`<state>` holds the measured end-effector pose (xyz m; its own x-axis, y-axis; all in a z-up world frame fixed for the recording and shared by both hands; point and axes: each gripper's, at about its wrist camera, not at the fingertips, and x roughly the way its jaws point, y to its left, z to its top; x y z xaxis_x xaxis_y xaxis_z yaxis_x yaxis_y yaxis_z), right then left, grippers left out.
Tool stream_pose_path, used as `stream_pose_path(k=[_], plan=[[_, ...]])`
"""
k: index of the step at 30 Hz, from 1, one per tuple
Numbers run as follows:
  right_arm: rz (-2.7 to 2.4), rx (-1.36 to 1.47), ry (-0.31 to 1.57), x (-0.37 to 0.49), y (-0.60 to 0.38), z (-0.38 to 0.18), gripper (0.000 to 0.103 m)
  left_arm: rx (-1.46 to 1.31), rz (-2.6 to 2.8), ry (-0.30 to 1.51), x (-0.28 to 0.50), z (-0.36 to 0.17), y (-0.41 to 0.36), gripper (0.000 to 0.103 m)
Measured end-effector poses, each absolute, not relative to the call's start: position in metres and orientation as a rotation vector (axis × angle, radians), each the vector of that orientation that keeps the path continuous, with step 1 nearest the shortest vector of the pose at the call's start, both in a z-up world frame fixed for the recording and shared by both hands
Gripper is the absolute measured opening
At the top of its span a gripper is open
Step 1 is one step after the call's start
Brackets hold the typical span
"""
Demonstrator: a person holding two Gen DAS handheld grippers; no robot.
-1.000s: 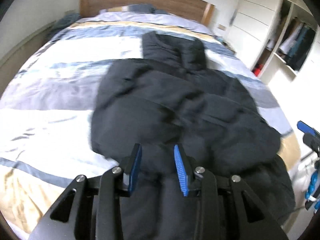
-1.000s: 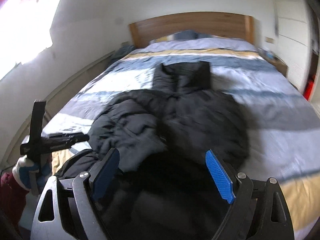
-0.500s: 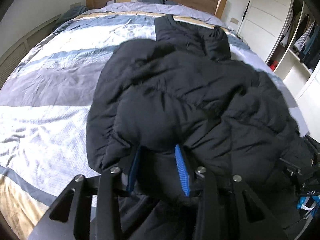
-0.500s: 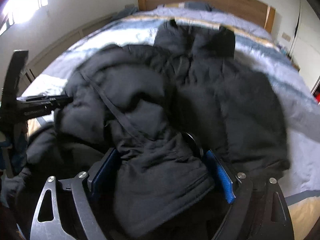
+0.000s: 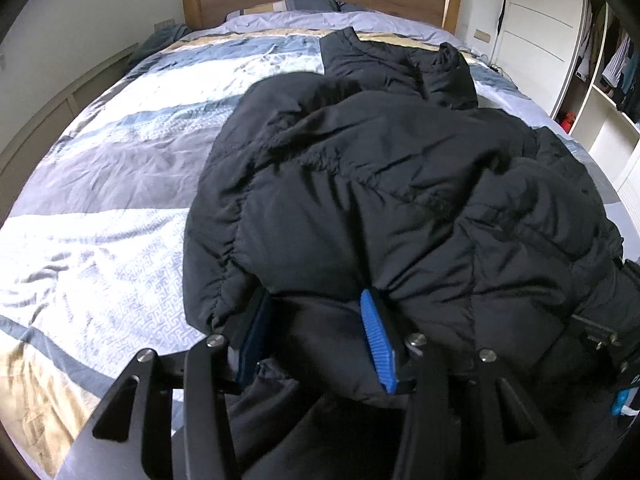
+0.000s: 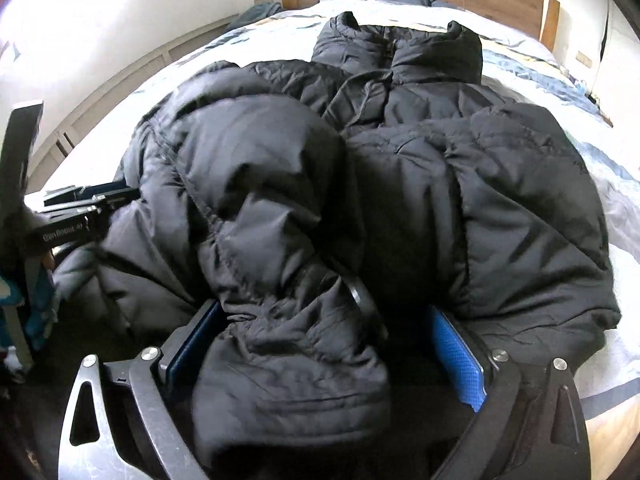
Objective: Fold large clothes
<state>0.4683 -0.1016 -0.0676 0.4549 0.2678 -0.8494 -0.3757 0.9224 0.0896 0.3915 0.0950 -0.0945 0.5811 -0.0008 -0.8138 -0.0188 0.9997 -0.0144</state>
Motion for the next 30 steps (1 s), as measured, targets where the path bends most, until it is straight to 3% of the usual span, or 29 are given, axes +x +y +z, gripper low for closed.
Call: stream_pose_path(k=[10, 17, 30], plan=[[0.387, -0.029, 0.907, 0.473, -0.146, -0.013, 0.095, -0.026, 0.012, 0.89, 0.39, -0.068, 0.081, 0.045], [0.335, -0.033, 0.97, 0.489, -0.167, -0.051, 0.095, 0.018, 0.023, 0.936, 0.399, -0.095, 0.065, 0.045], [0.342, -0.024, 0.984, 0.492, -0.163, -0.078, 0.102, 0.032, 0.073, 0.943, 0.402, -0.106, 0.059, 0.055]])
